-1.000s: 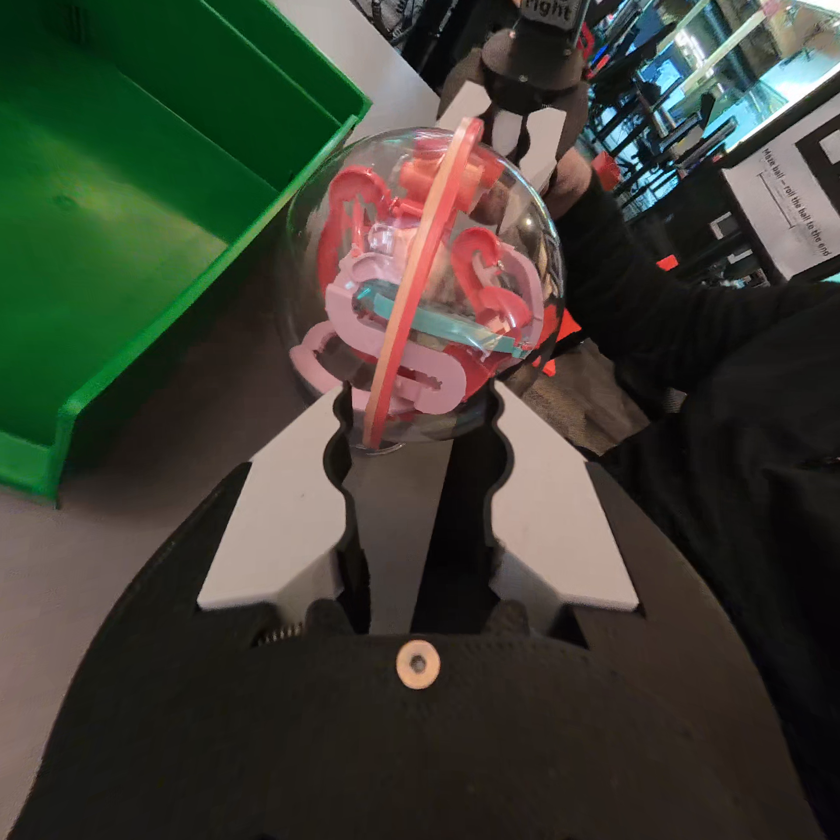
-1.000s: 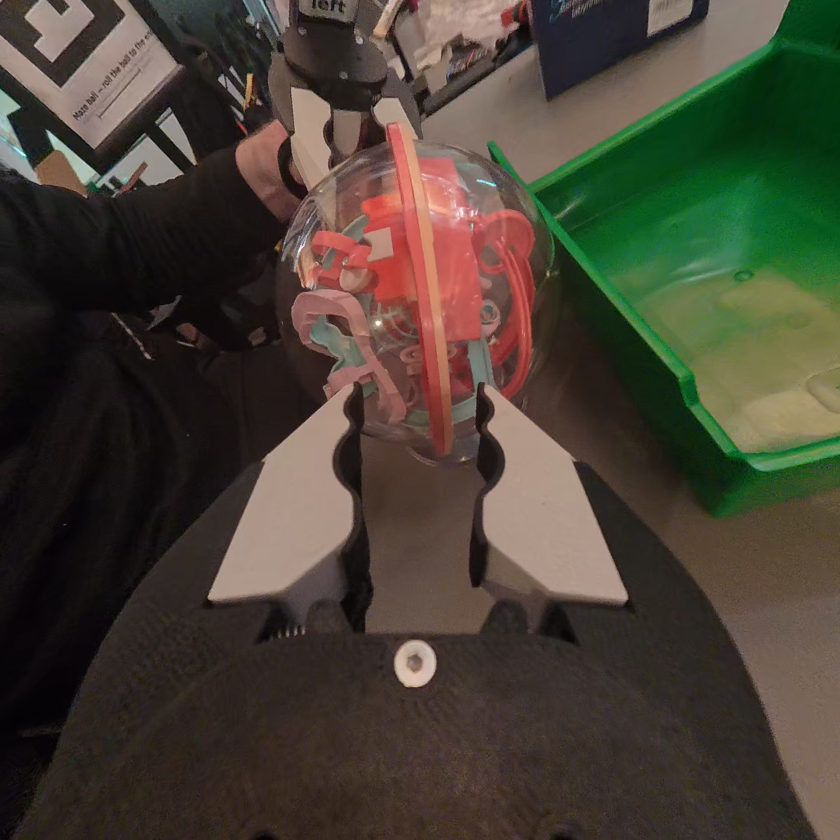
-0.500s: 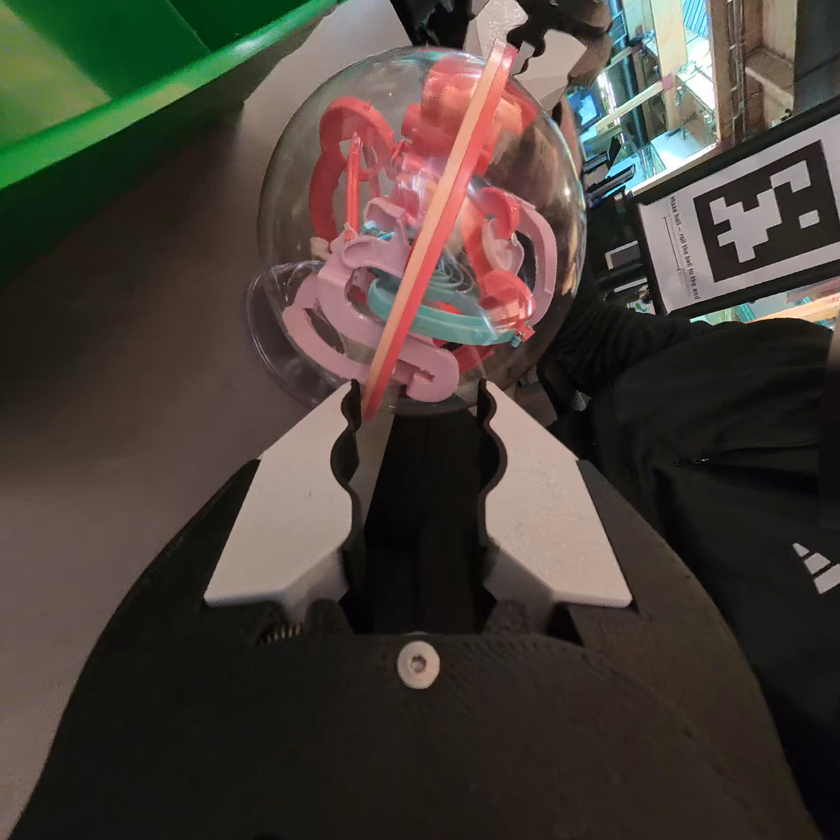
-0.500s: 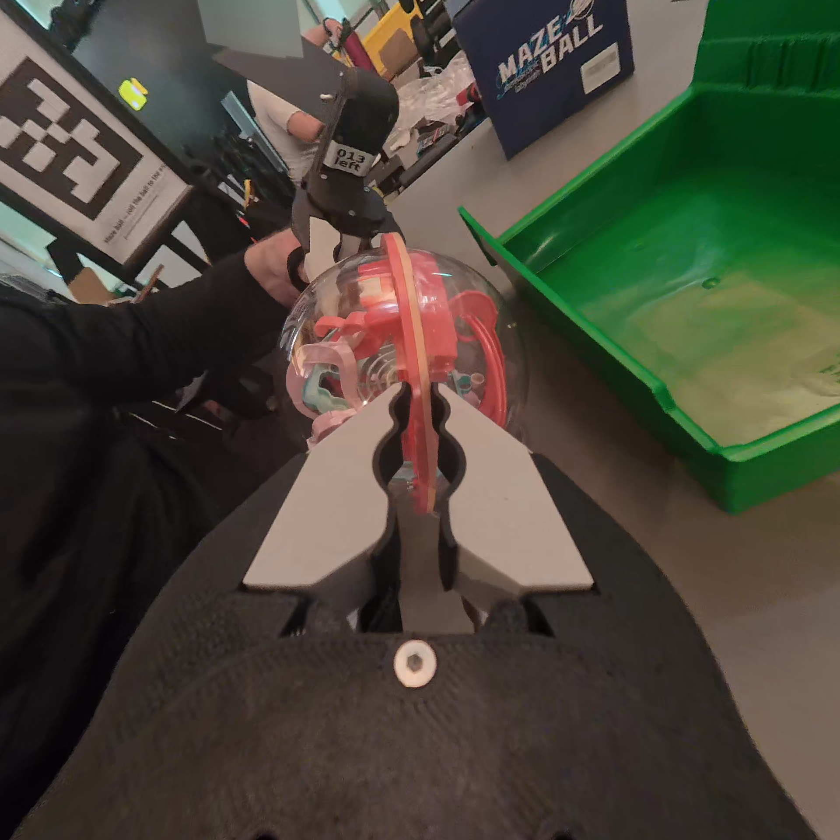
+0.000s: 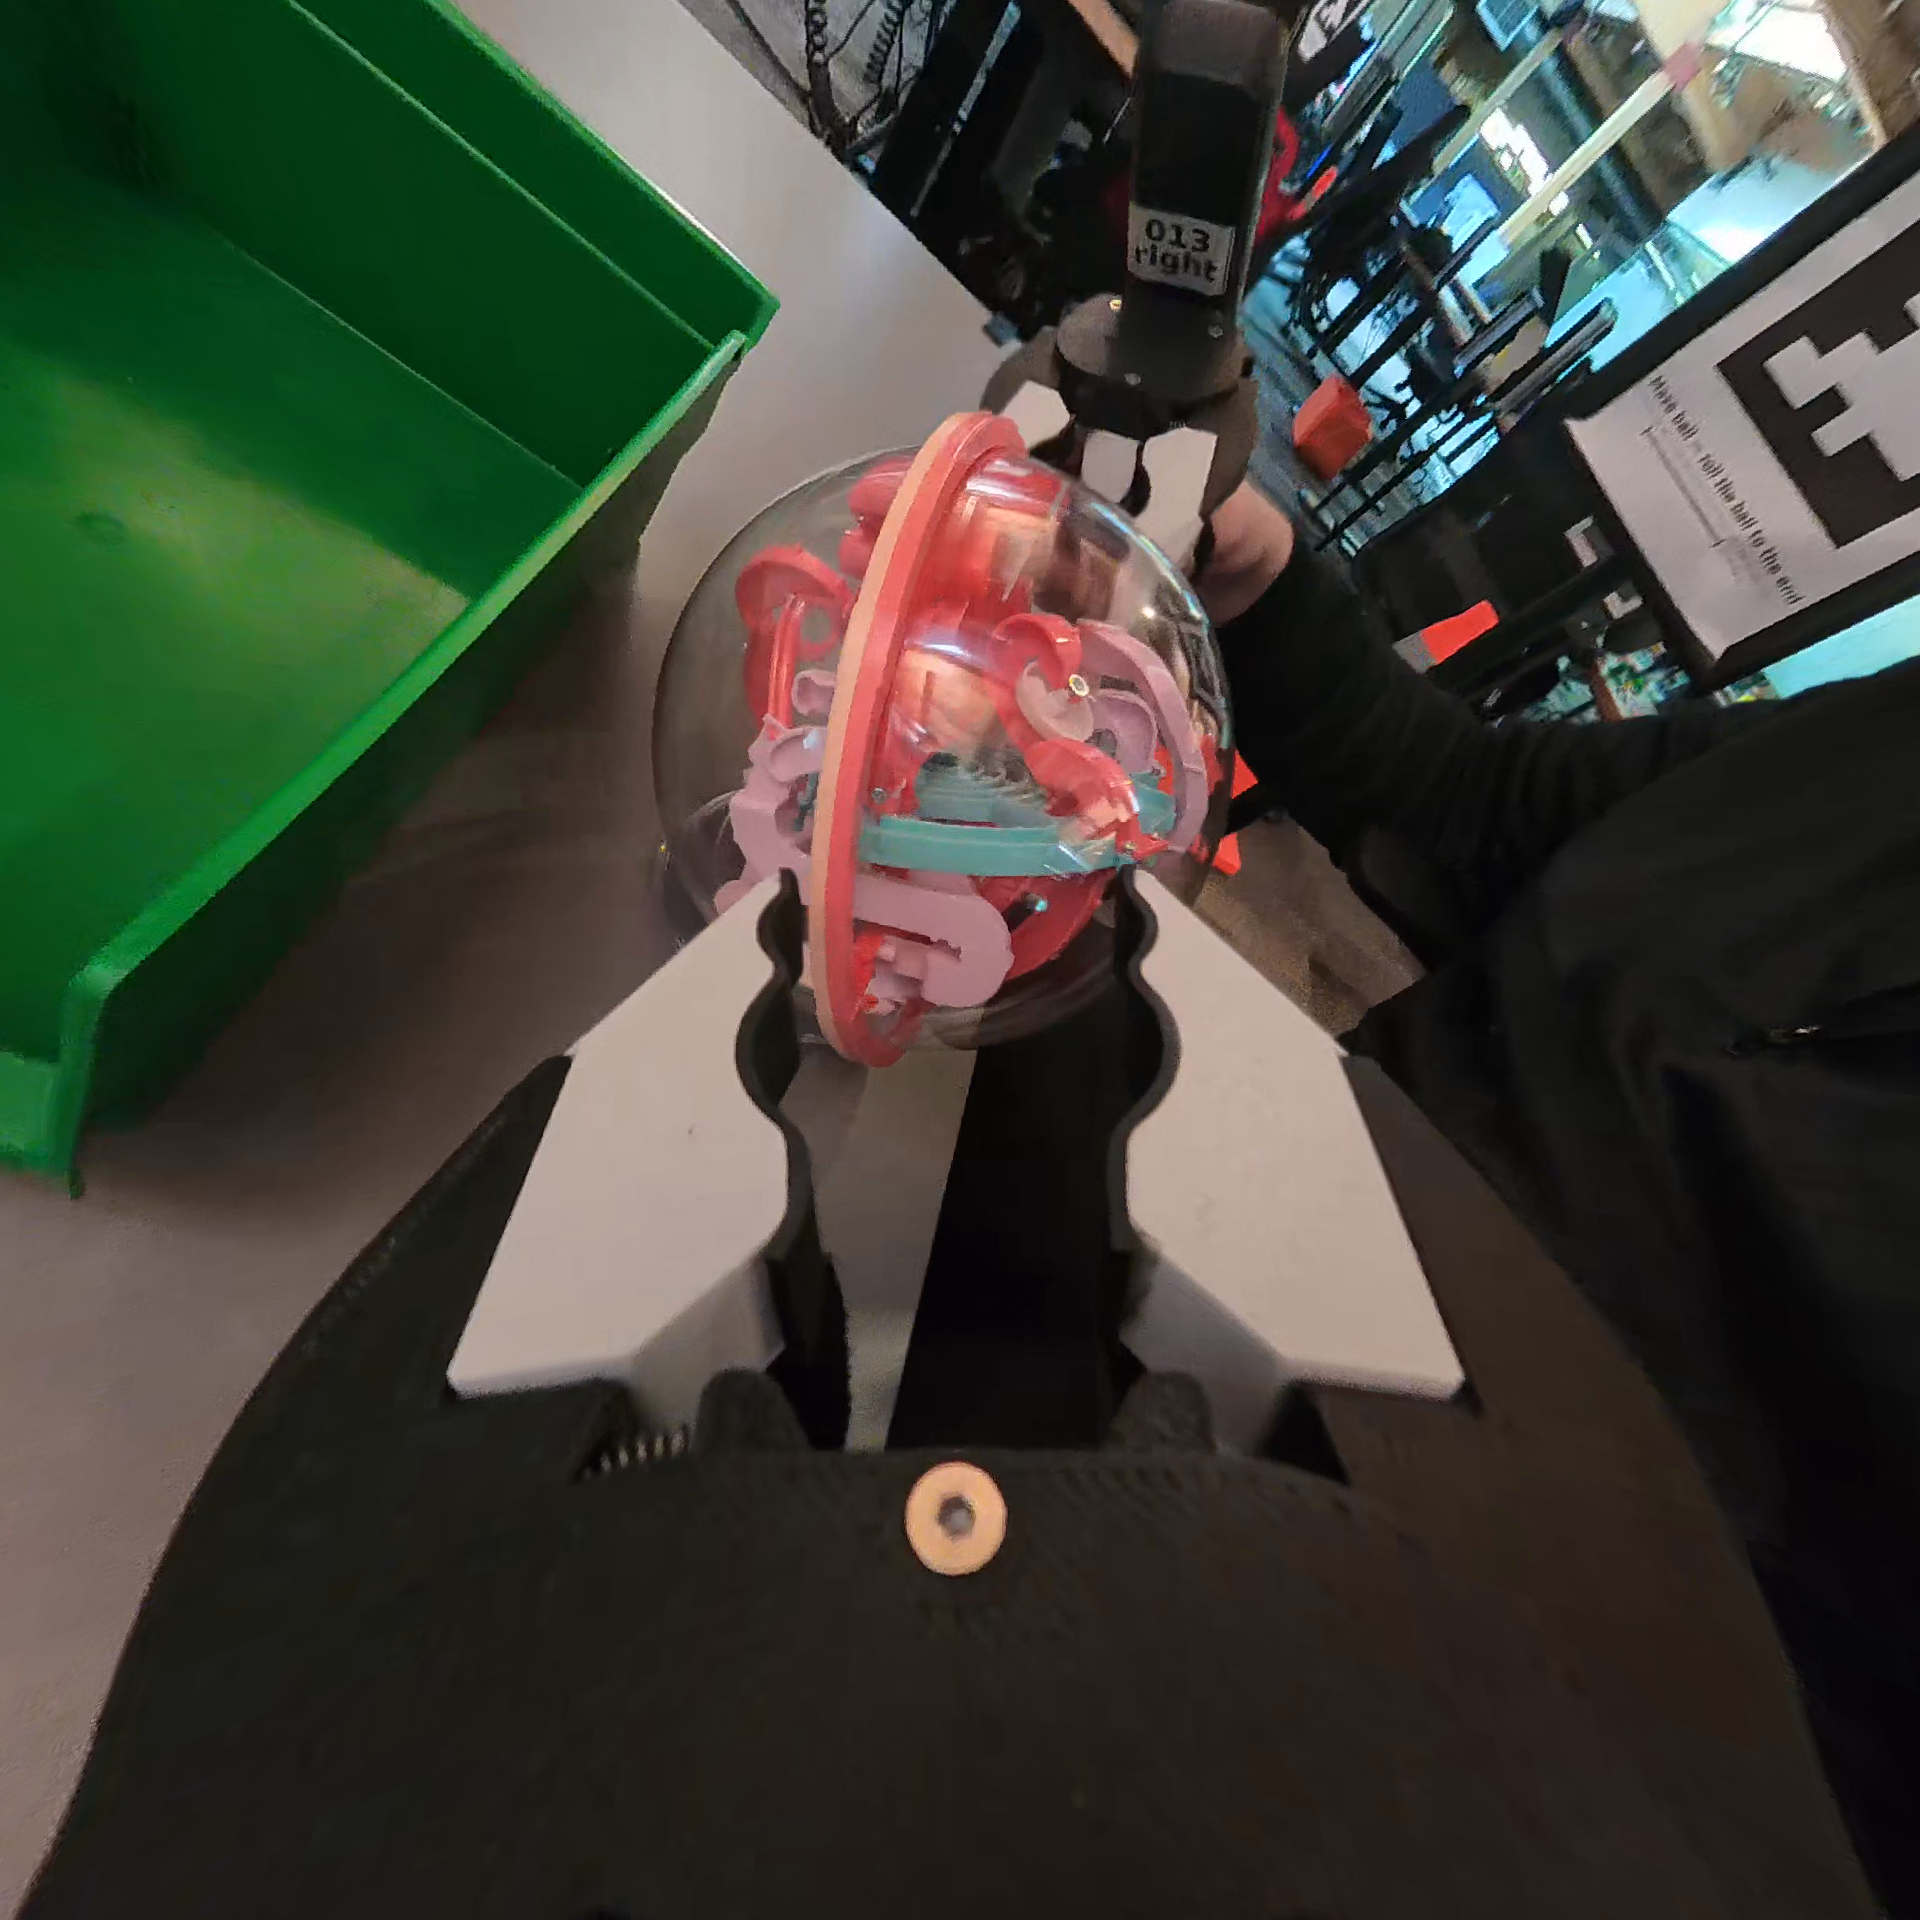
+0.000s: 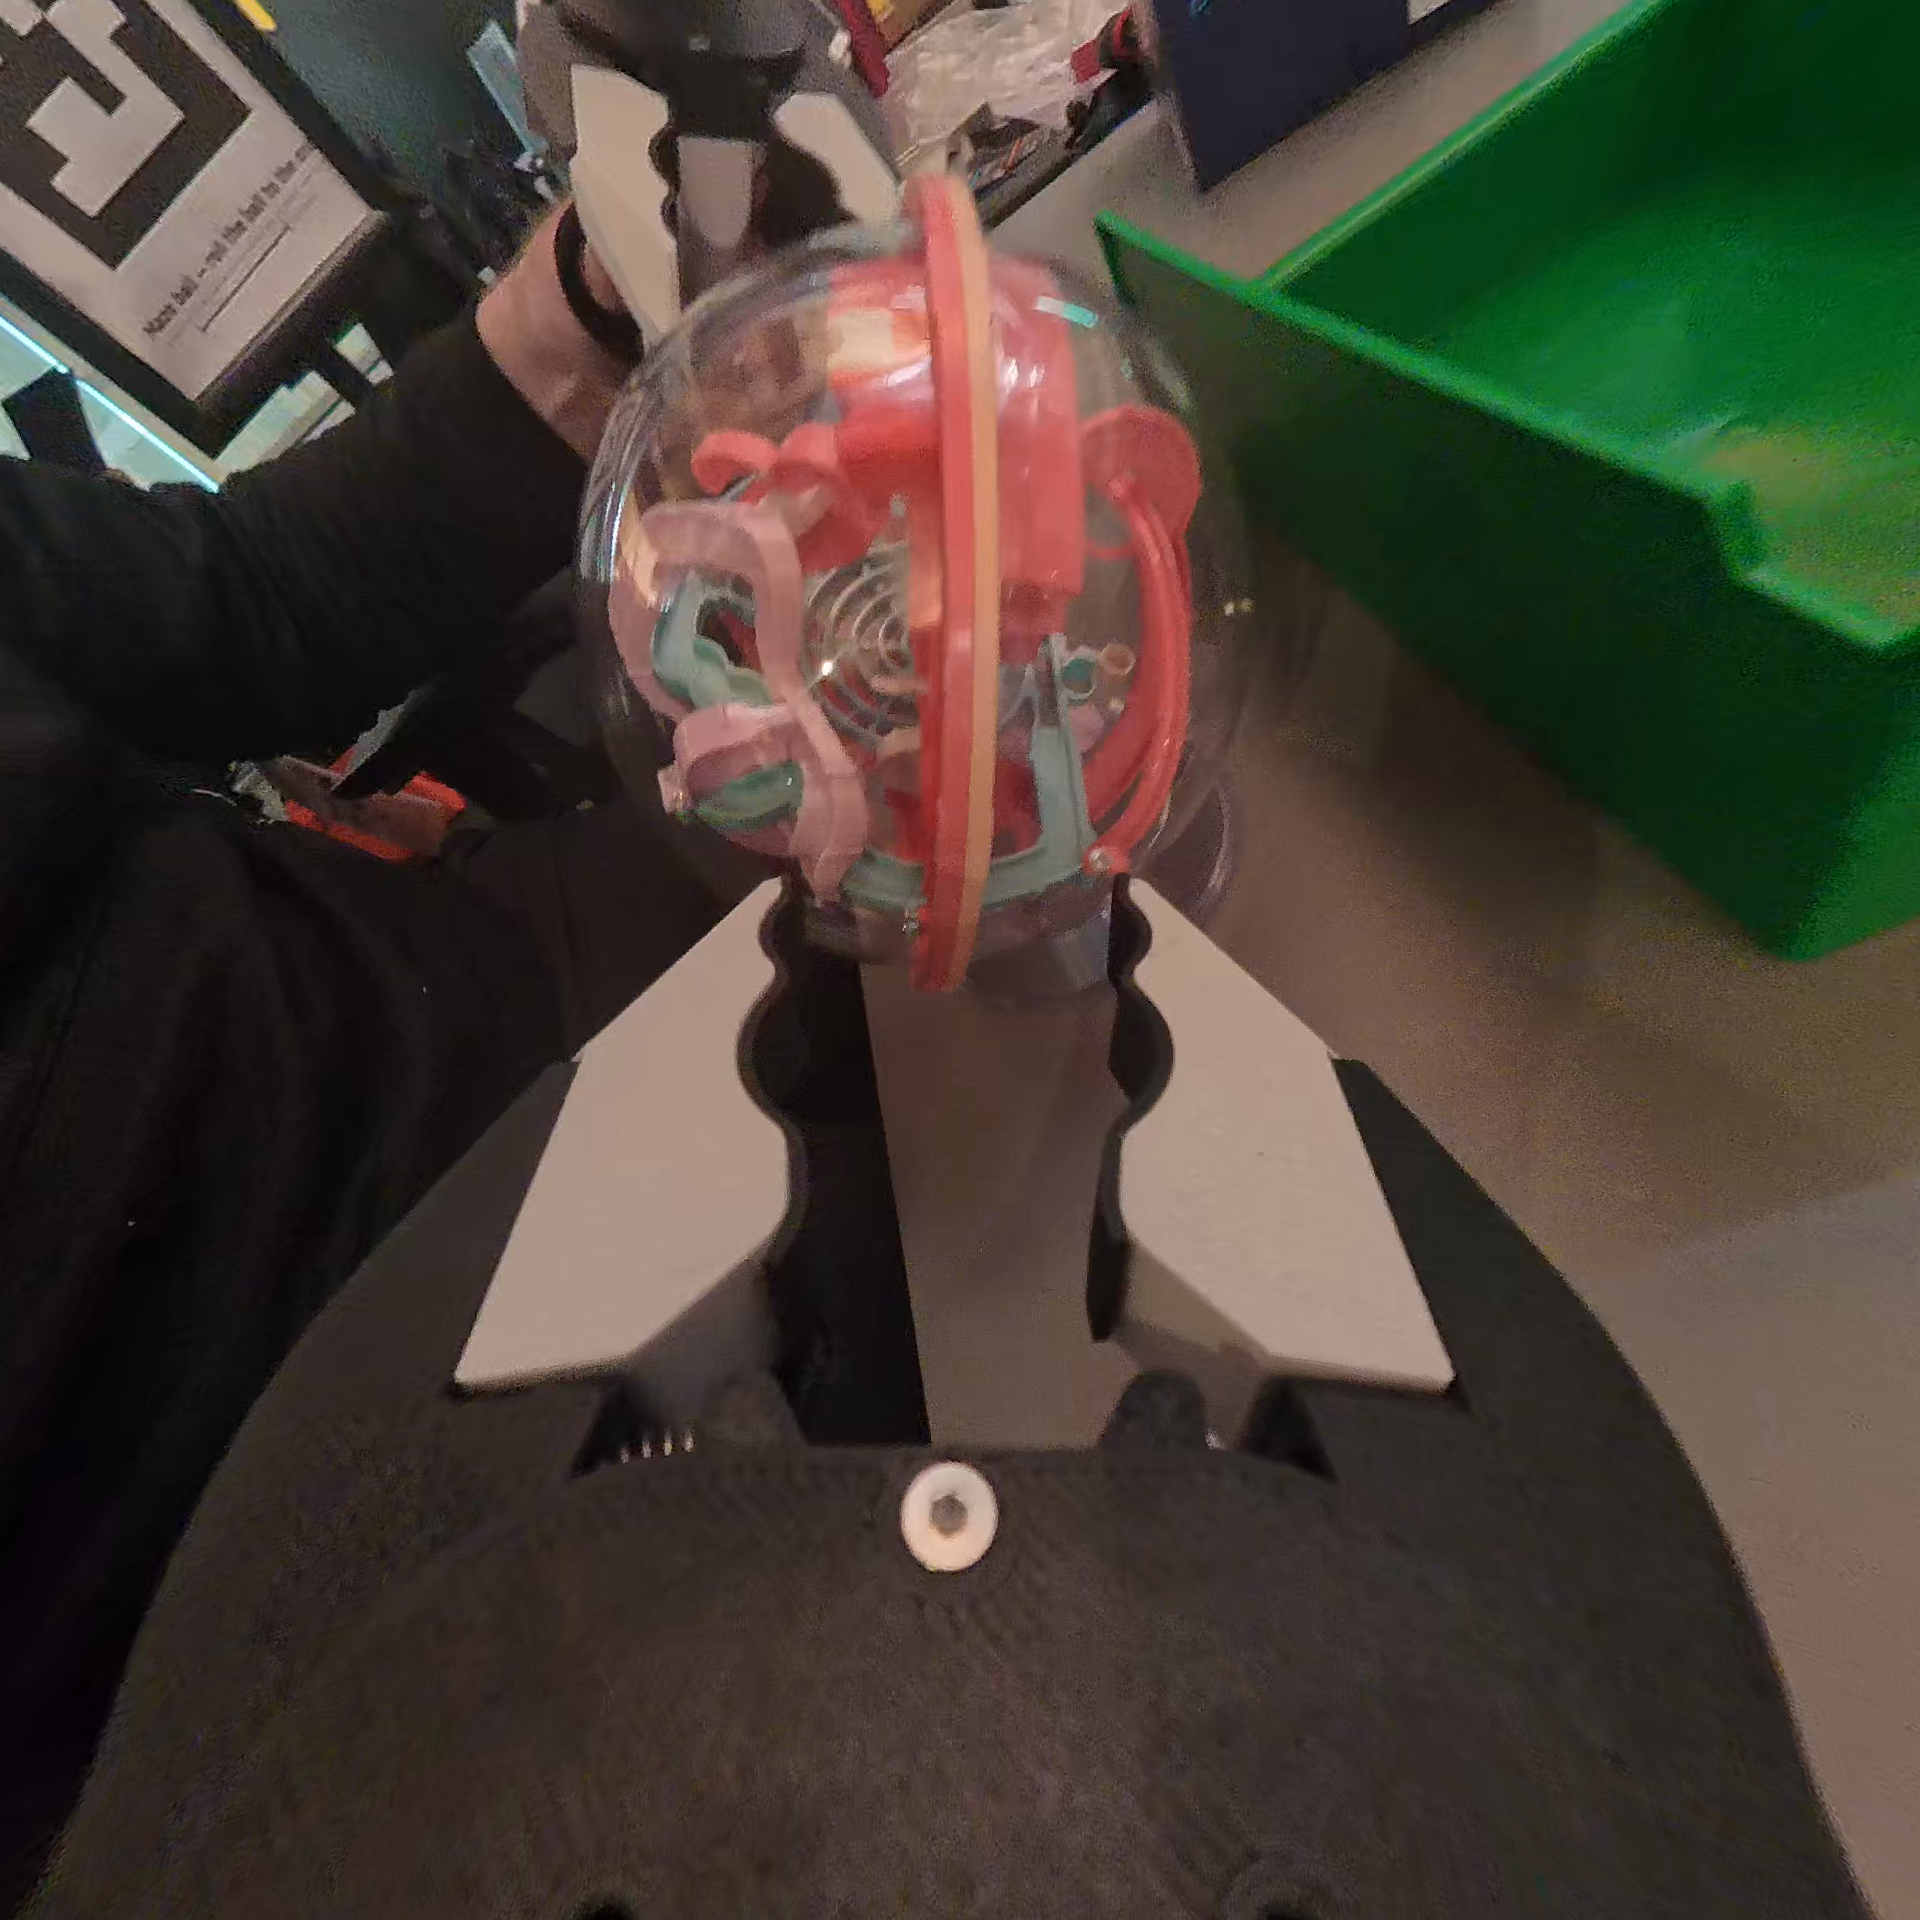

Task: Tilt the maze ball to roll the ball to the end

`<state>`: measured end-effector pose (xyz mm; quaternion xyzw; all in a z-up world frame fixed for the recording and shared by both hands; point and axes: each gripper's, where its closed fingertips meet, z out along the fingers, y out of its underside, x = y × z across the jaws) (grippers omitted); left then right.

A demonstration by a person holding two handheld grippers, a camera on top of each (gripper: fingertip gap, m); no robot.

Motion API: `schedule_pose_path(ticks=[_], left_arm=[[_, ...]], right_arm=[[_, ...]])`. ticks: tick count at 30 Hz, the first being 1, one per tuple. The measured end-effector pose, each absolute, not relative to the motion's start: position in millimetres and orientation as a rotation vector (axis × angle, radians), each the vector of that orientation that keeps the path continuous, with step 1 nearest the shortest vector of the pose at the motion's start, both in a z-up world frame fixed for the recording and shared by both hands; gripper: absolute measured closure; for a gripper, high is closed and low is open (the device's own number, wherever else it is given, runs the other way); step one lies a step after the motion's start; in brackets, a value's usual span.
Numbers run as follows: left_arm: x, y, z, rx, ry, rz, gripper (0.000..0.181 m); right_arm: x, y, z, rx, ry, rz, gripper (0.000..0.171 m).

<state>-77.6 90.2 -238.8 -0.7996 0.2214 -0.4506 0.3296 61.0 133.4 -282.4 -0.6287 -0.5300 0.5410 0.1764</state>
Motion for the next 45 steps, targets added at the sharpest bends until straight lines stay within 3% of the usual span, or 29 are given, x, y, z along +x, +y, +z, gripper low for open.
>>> schedule_pose_path(ticks=[5,11,24,25,30,34,36,41,45], left_arm=[[-65.0,93.6,-252.5,-2.115,0.583,-1.170,0.114],[-66.9,95.6,-250.3,-2.102,0.495,-1.211,0.111],[-67.4,87.4,-259.9,-2.153,0.334,-1.316,0.112],[-68.1,87.1,-259.4,-2.141,0.332,-1.317,0.112],[-72.5,85.7,-247.1,-2.096,0.380,-1.227,0.098],[-70.2,85.0,-241.7,-2.097,0.478,-1.076,0.080],[-62.8,83.5,-247.4,-2.132,0.529,-1.049,0.074],[-51.3,90.2,-270.2,-2.211,0.542,-1.011,0.056],[-51.3,93.4,-272.7,-2.214,0.511,-1.028,0.056]], right_arm=[[56.5,119.5,-292.9,-1.765,-1.494,1.586,0.122],[58.9,119.8,-285.9,-1.726,-1.435,1.637,0.162],[56.7,137.2,-275.8,-1.797,-1.315,1.639,0.164],[56.6,137.7,-276.3,-1.790,-1.325,1.615,0.161],[61.7,134.8,-281.4,-1.776,-1.337,1.620,0.112],[59.1,118.7,-297.6,-1.790,-1.433,1.604,0.097],[53.4,111.7,-301.2,-1.783,-1.457,1.615,0.101],[44.2,108.6,-299.5,-1.753,-1.443,1.642,0.135],[44.9,114.1,-295.7,-1.755,-1.419,1.625,0.138]])
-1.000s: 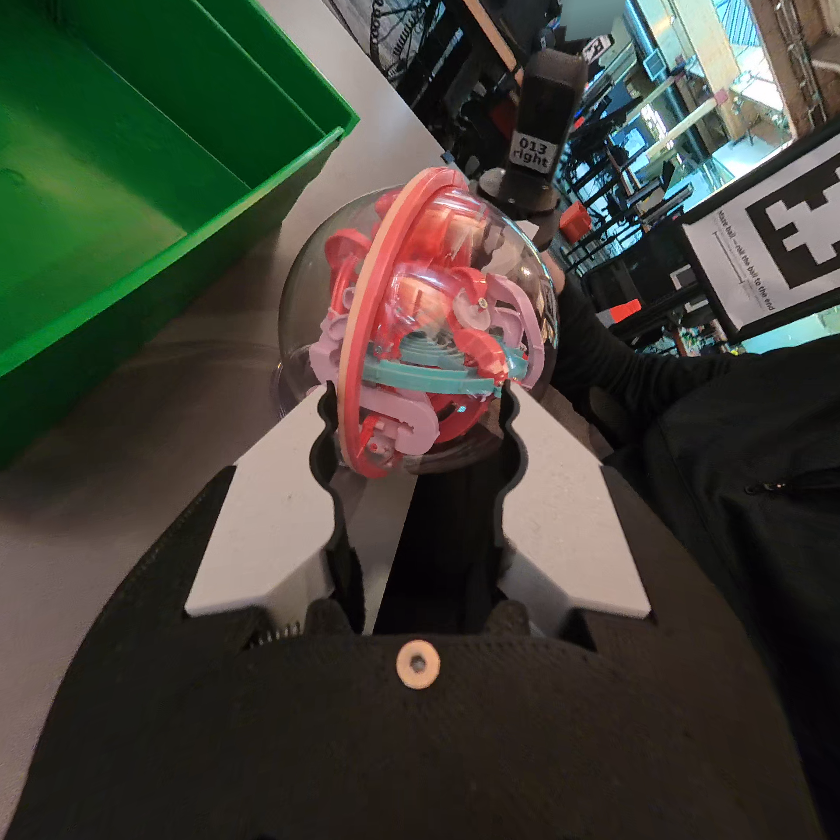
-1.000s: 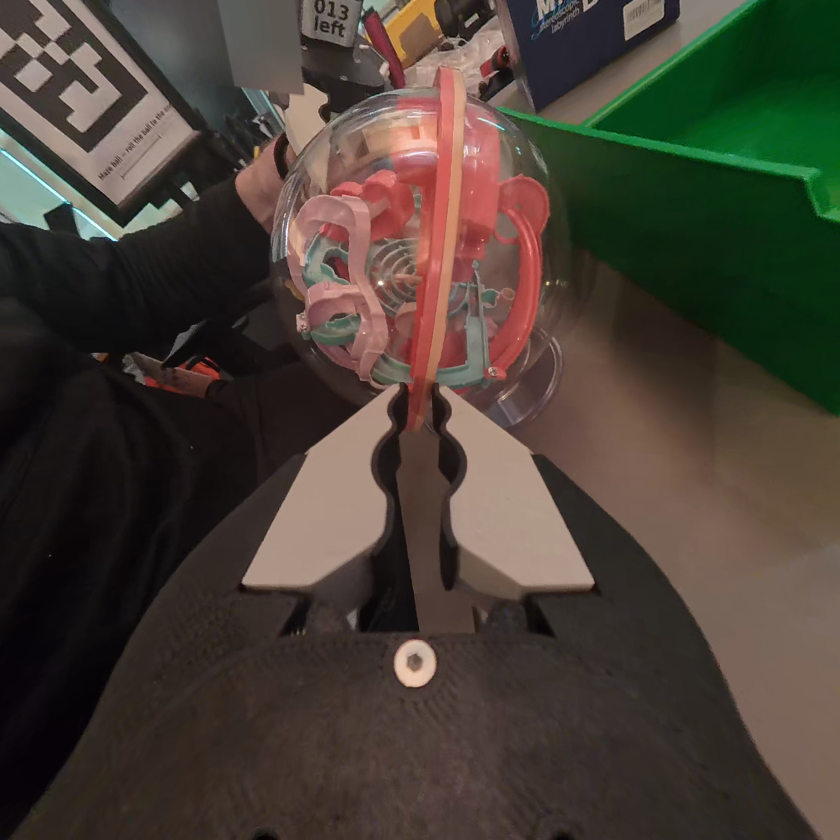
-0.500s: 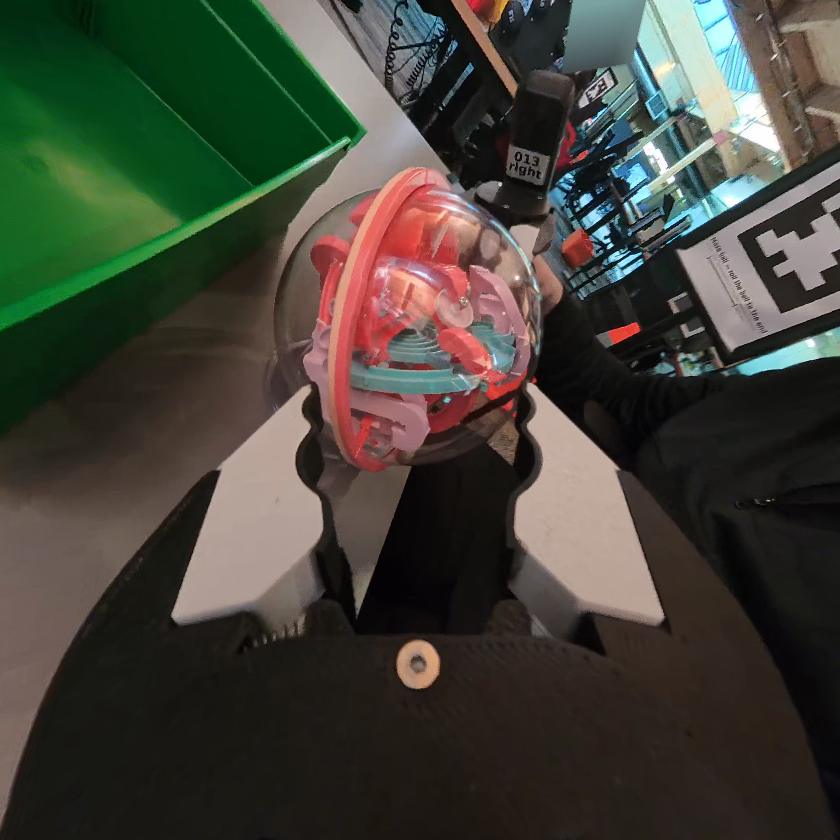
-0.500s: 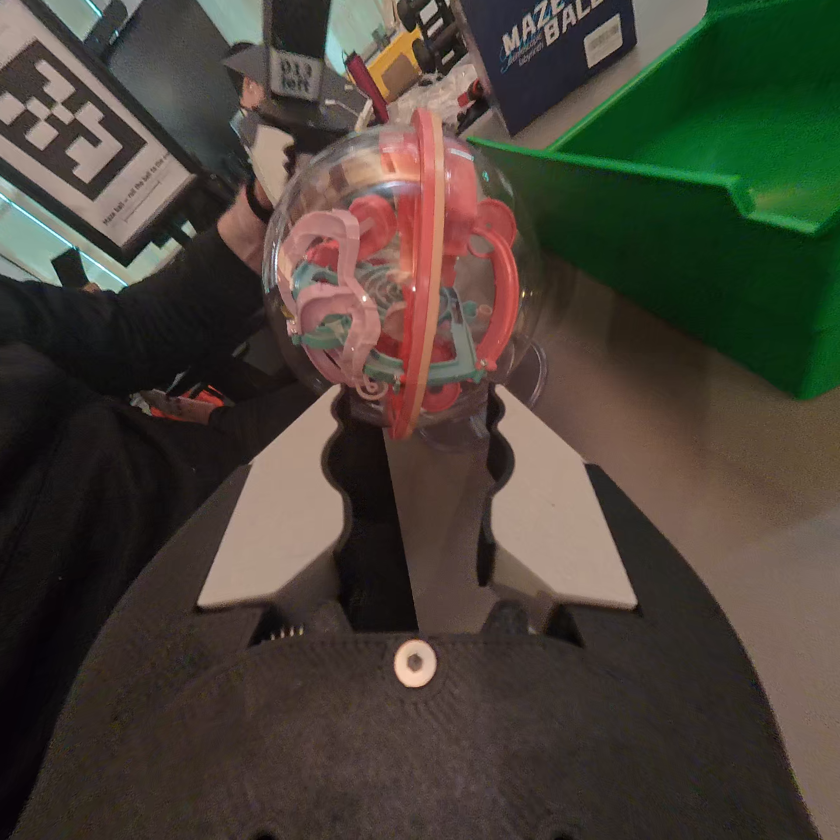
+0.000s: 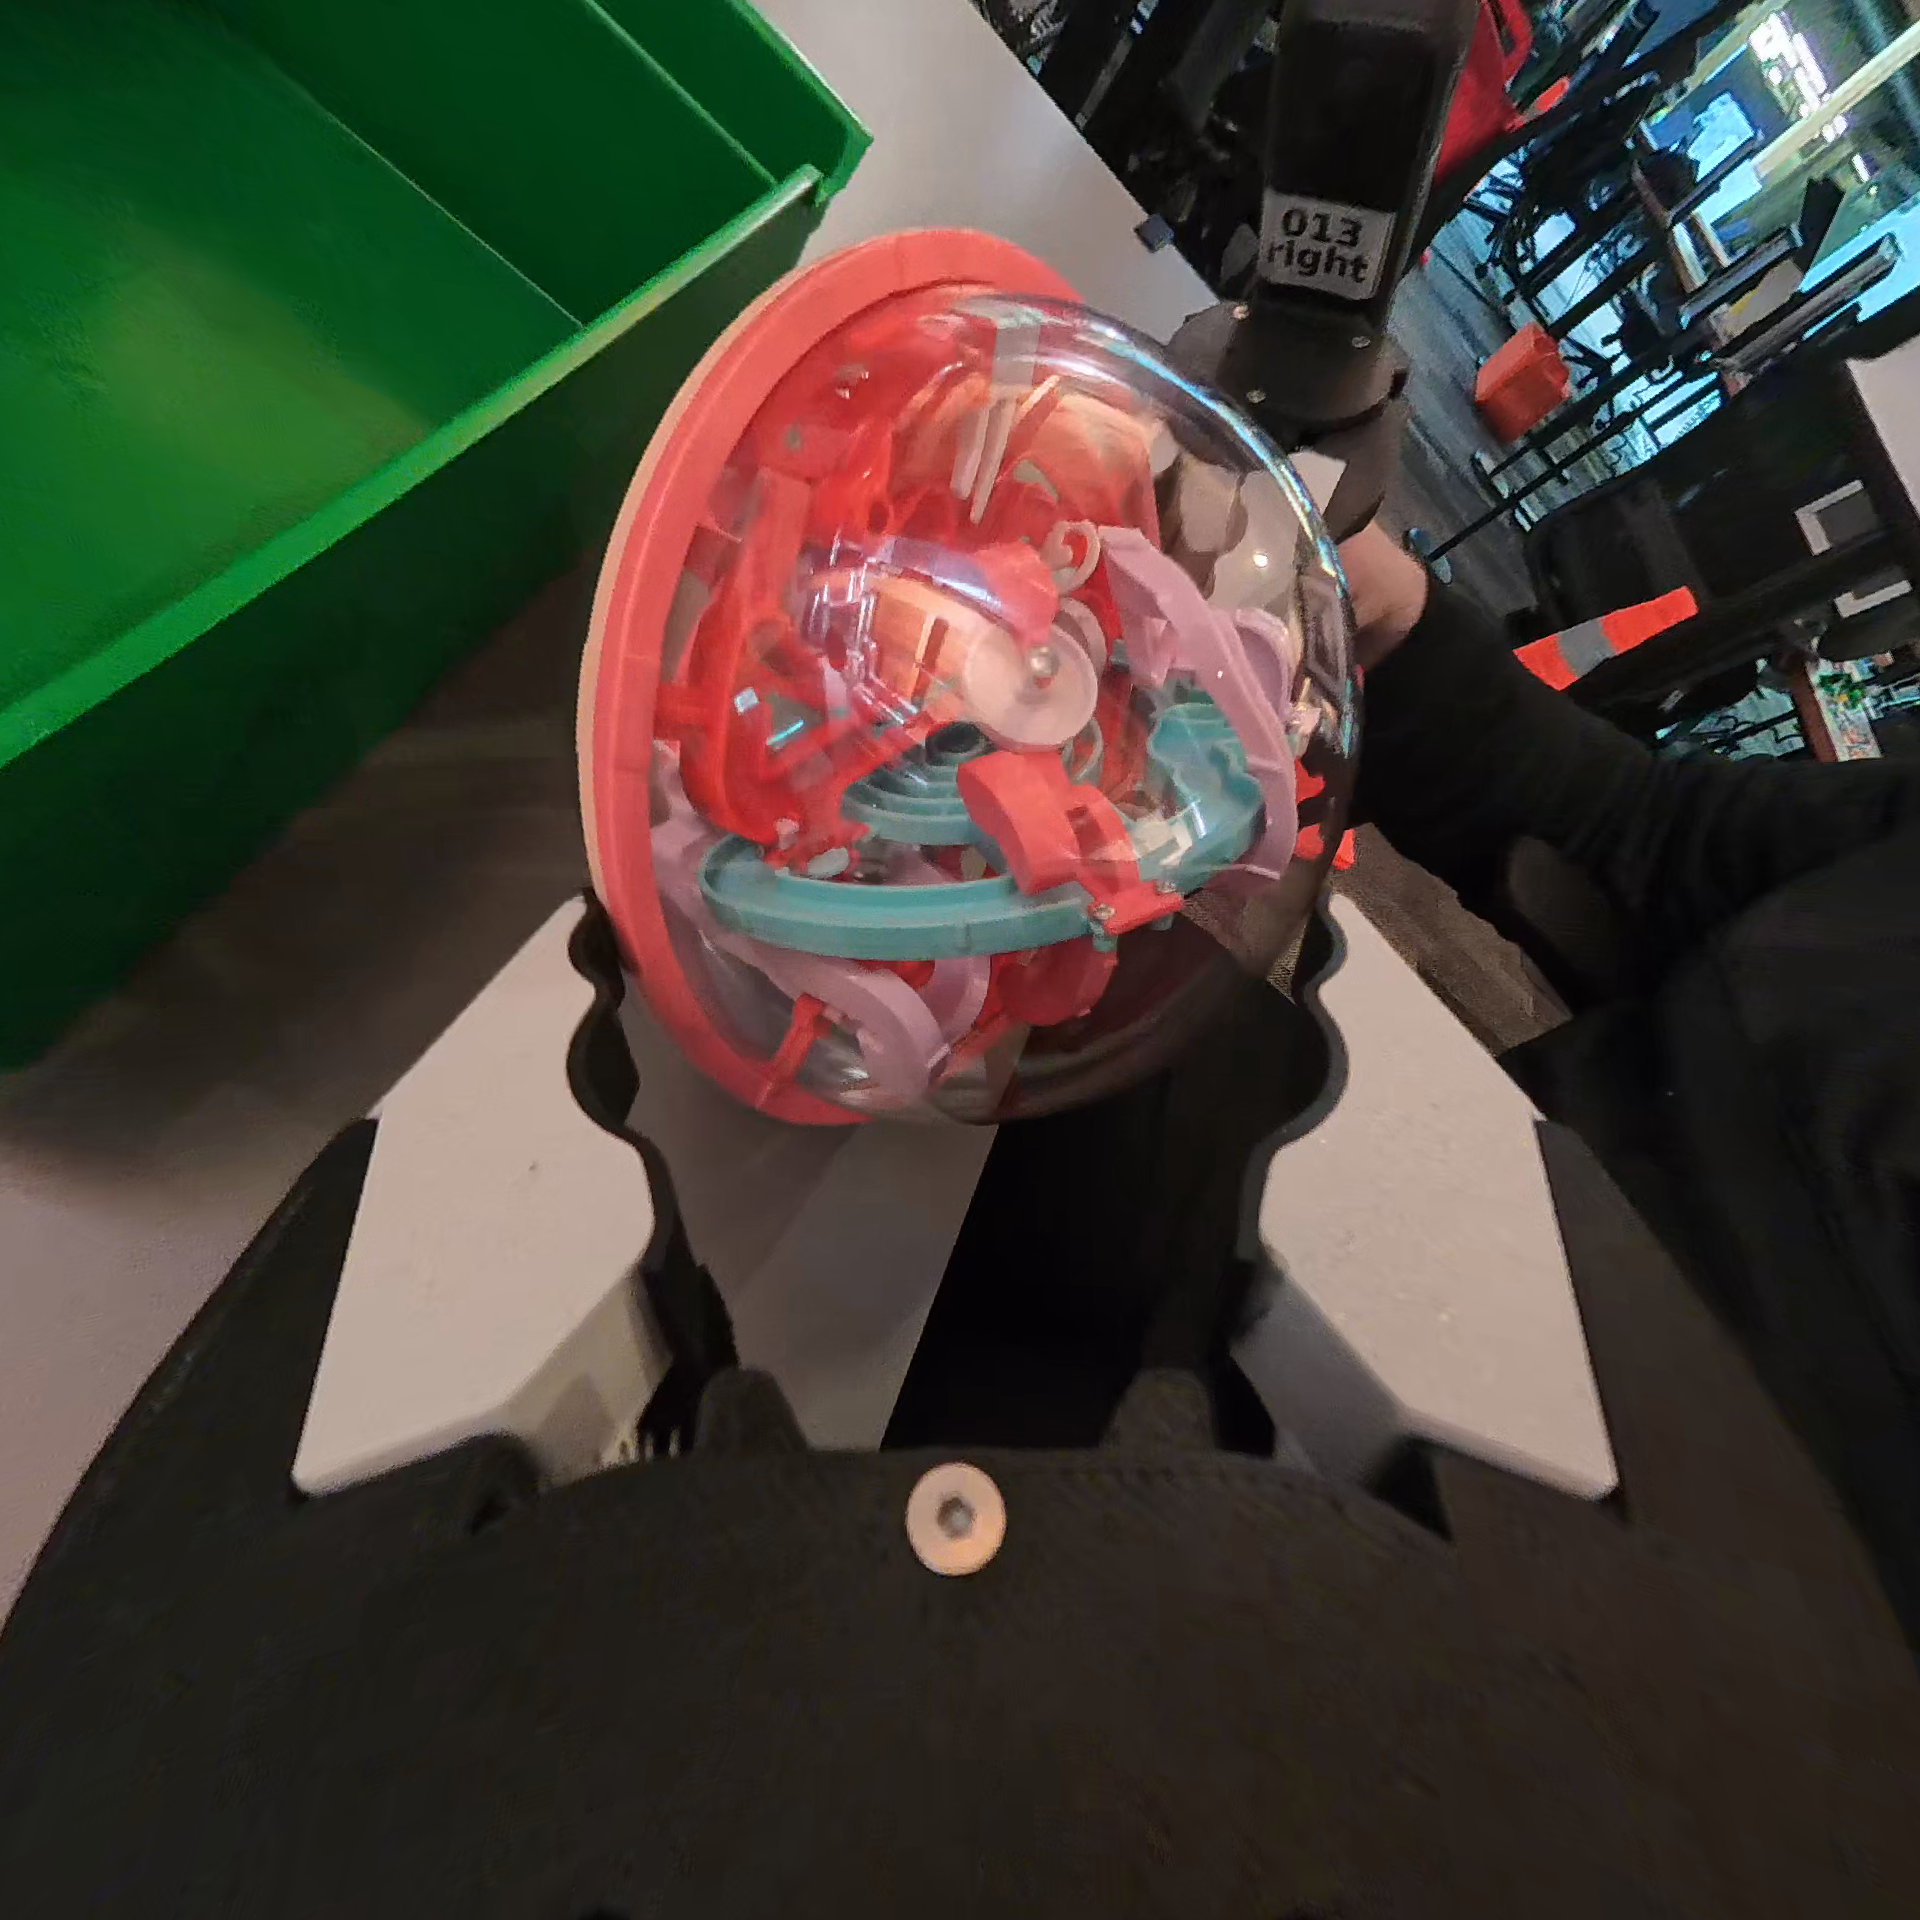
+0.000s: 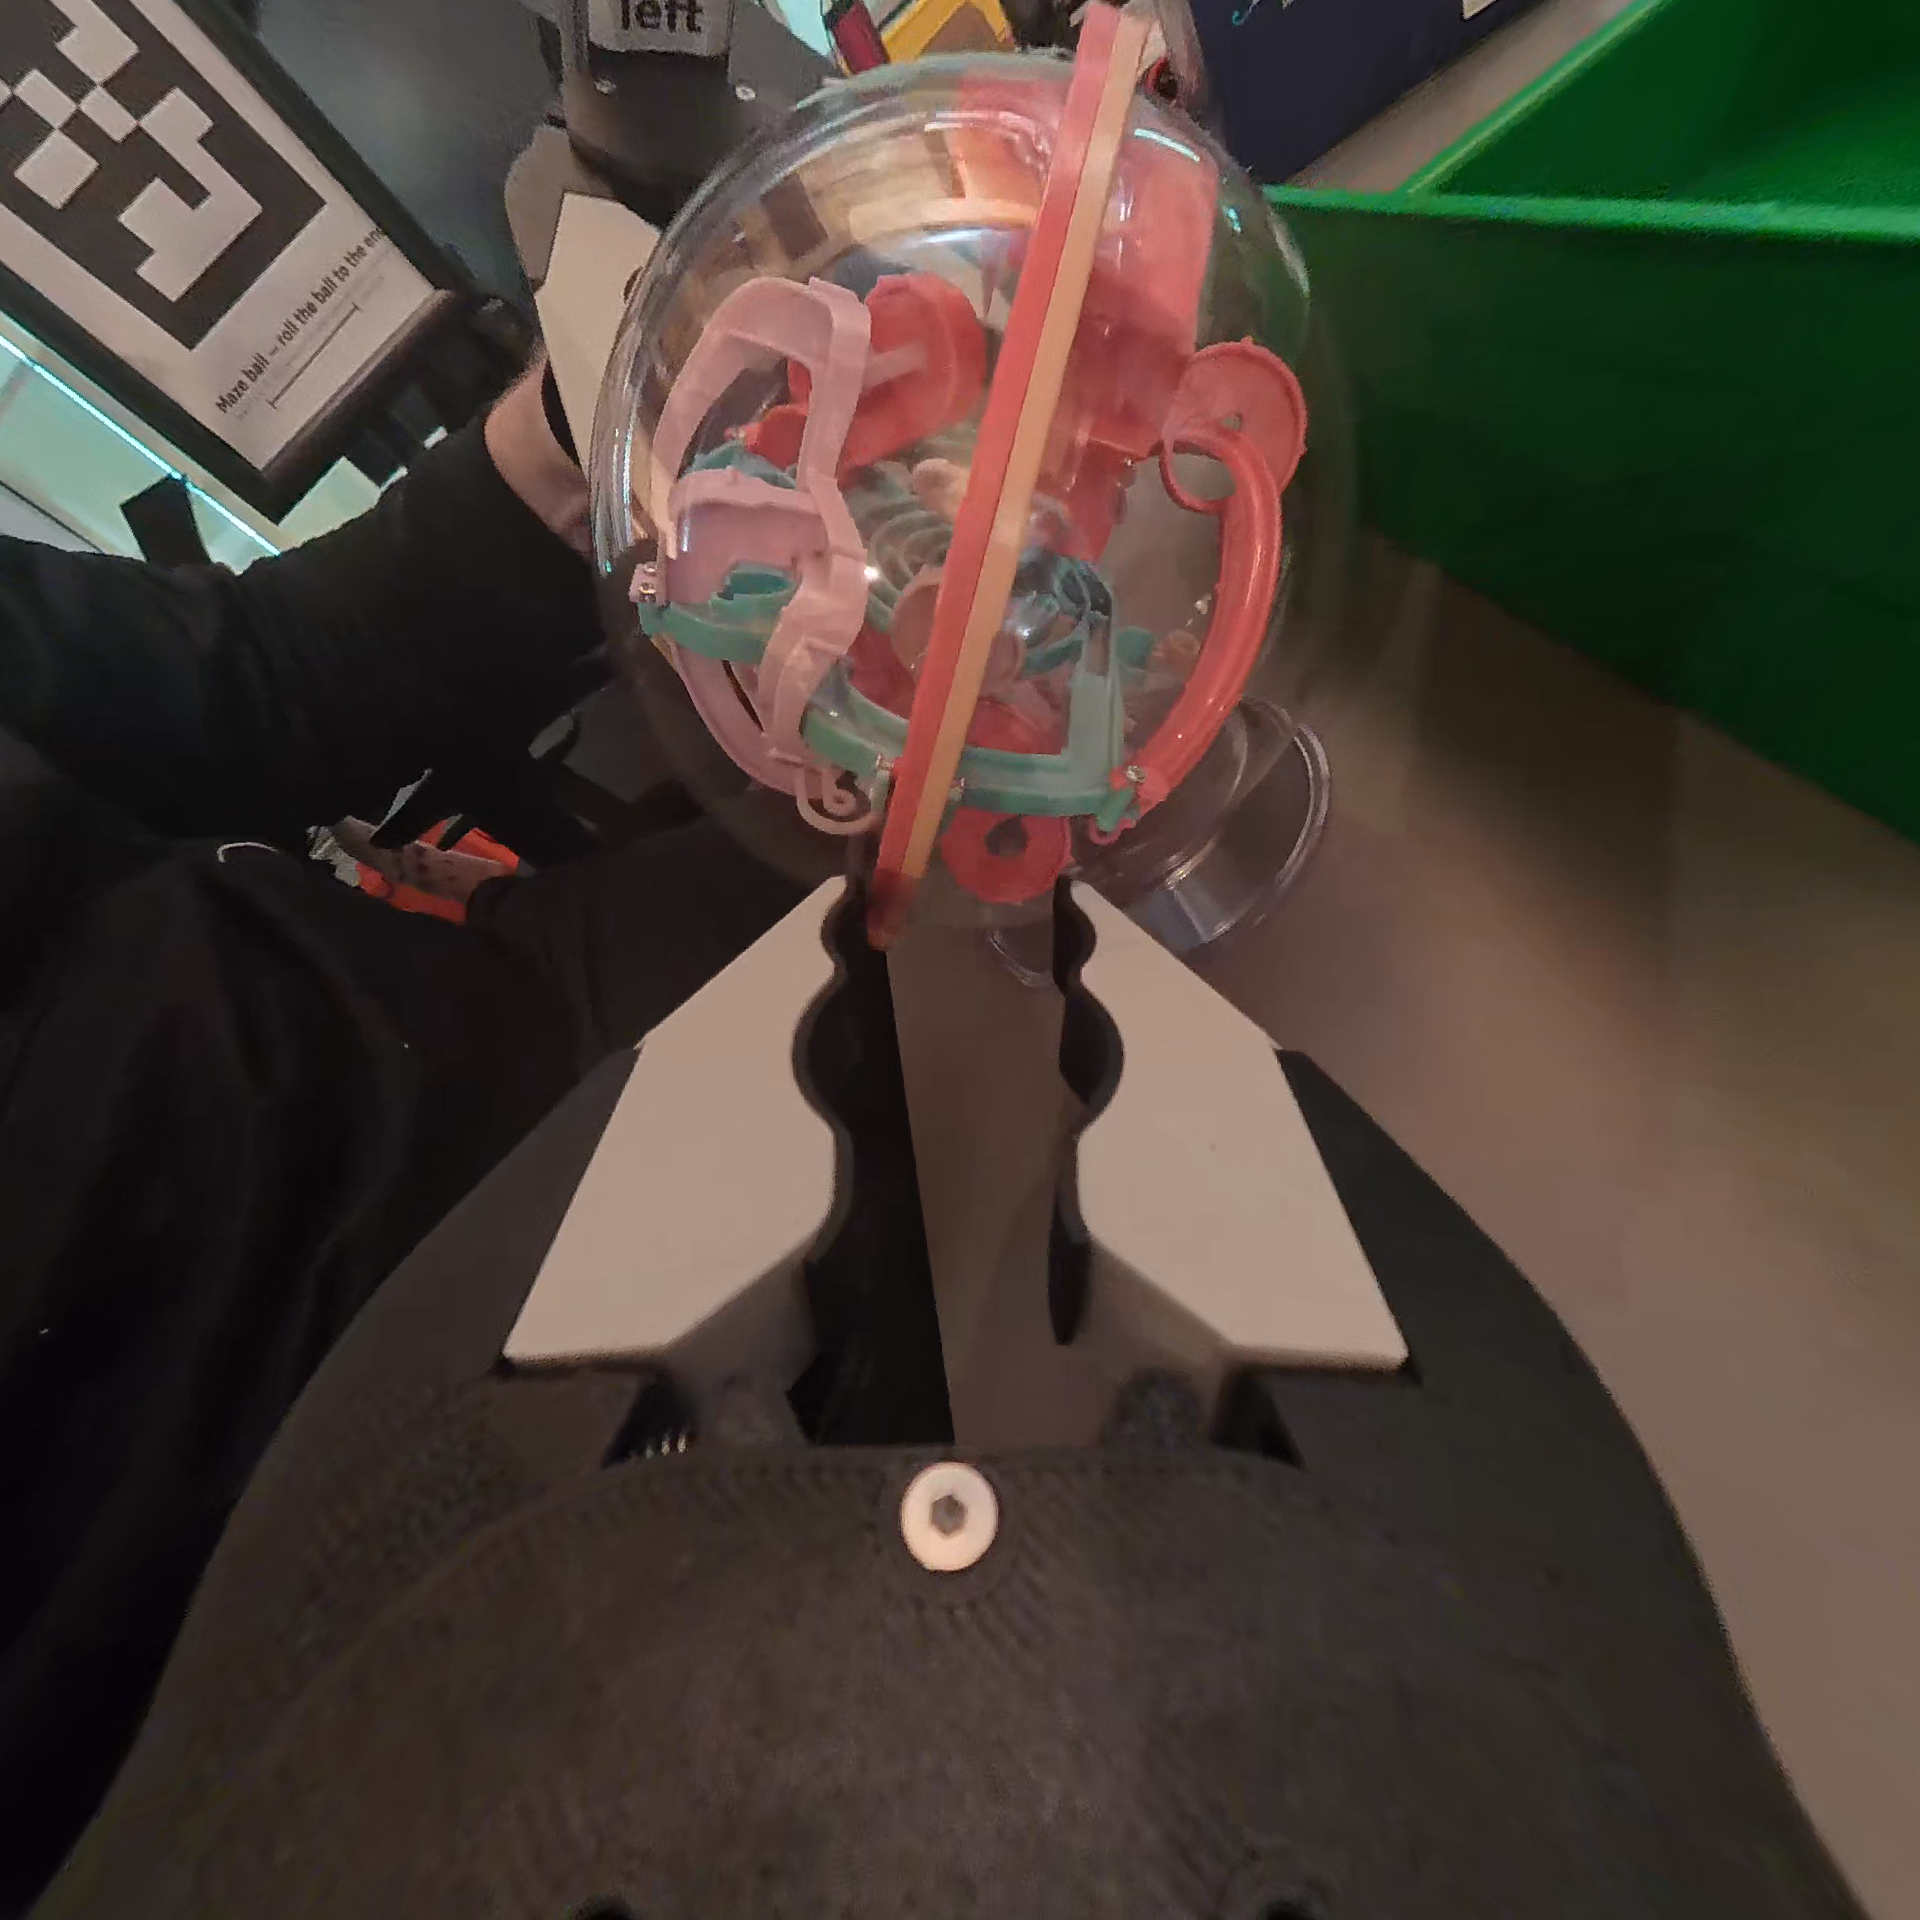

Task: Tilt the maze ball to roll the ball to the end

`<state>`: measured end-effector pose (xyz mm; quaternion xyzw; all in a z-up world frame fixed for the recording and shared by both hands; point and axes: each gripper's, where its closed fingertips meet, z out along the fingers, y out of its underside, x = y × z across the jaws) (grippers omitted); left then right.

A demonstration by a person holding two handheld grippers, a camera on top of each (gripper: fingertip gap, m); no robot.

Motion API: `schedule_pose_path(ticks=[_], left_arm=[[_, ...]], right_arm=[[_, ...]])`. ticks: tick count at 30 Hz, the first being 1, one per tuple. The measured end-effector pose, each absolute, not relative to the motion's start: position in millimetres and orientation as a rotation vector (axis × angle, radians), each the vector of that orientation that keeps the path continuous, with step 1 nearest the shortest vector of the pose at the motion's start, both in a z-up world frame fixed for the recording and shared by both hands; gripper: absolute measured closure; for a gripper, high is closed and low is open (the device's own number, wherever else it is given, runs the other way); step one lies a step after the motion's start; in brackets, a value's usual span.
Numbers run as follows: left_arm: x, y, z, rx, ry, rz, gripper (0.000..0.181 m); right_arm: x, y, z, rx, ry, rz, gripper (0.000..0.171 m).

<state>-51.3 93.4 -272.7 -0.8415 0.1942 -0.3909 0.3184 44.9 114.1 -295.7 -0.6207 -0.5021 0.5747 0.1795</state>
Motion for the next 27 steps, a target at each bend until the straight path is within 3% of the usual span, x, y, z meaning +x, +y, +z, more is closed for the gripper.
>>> schedule_pose_path(ticks=[1,2,14,27], left_arm=[[-52.0,94.0,-273.4,-2.220,0.506,-1.018,0.056],[-53.5,95.2,-273.6,-2.226,0.495,-1.002,0.058],[-60.3,102.0,-251.4,-2.158,0.412,-1.097,0.057],[-66.0,112.2,-195.5,-1.735,0.320,-1.225,0.053]], right_arm=[[45.2,114.4,-292.6,-1.740,-1.415,1.628,0.144],[45.6,114.2,-287.1,-1.721,-1.403,1.653,0.164],[37.8,127.5,-245.6,-1.714,-1.420,1.598,0.165],[24.5,129.4,-160.2,-1.600,-1.611,1.193,0.164]])
